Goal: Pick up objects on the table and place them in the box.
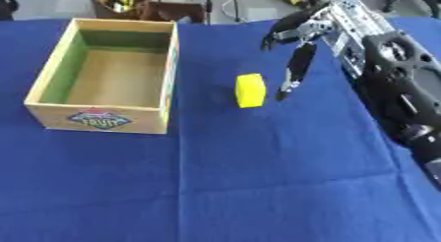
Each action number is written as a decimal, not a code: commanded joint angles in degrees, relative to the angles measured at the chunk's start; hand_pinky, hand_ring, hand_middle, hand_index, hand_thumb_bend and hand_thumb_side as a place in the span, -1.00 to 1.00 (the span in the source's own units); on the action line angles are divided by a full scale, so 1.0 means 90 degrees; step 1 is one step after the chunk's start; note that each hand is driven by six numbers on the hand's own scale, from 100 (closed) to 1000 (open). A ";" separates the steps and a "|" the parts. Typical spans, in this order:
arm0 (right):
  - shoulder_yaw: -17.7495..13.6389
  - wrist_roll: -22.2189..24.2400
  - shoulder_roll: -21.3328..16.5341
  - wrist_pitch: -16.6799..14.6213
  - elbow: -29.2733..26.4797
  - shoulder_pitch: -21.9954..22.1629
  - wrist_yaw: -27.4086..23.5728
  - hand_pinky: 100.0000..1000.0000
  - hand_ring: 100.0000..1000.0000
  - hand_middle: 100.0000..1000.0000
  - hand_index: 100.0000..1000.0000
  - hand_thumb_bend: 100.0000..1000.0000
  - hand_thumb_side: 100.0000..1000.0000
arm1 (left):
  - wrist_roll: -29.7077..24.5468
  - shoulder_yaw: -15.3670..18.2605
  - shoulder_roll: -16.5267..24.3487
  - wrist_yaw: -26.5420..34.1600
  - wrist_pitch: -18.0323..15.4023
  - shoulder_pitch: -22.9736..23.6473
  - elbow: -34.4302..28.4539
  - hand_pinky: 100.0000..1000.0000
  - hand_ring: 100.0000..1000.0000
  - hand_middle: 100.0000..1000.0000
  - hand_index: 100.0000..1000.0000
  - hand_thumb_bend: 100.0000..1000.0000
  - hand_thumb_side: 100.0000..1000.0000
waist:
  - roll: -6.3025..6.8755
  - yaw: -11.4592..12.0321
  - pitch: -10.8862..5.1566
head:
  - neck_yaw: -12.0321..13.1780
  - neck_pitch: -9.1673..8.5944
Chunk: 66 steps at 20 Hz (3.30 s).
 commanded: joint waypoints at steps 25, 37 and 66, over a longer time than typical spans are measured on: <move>-0.0247 -0.0378 0.0412 0.0218 0.0248 0.0039 0.0456 0.64 0.78 0.54 0.82 0.22 -0.11 | -0.0058 -0.0045 0.0099 0.0048 0.0044 -0.0068 -0.0110 -0.14 0.06 0.21 0.50 -1.00 1.00 | 0.0006 0.0055 -0.0093 | -0.0097 0.0093; -0.0206 -0.0525 0.0474 0.0177 0.0311 0.0092 0.0679 0.63 0.78 0.47 0.77 0.04 -0.17 | -0.0074 -0.0056 0.0098 0.0058 0.0048 -0.0105 -0.0110 -0.14 0.06 0.21 0.49 -1.00 1.00 | -0.0009 0.0078 -0.0087 | -0.0117 0.0017; -0.0185 -0.0761 0.0503 0.0235 0.0229 0.0129 0.0542 0.52 0.64 -0.04 0.39 -0.48 -0.14 | -0.0137 -0.0091 0.0045 0.0073 0.0079 -0.0094 -0.0110 -0.15 0.06 0.21 0.48 -1.00 1.00 | 0.0065 0.0129 -0.0001 | -0.0161 0.0017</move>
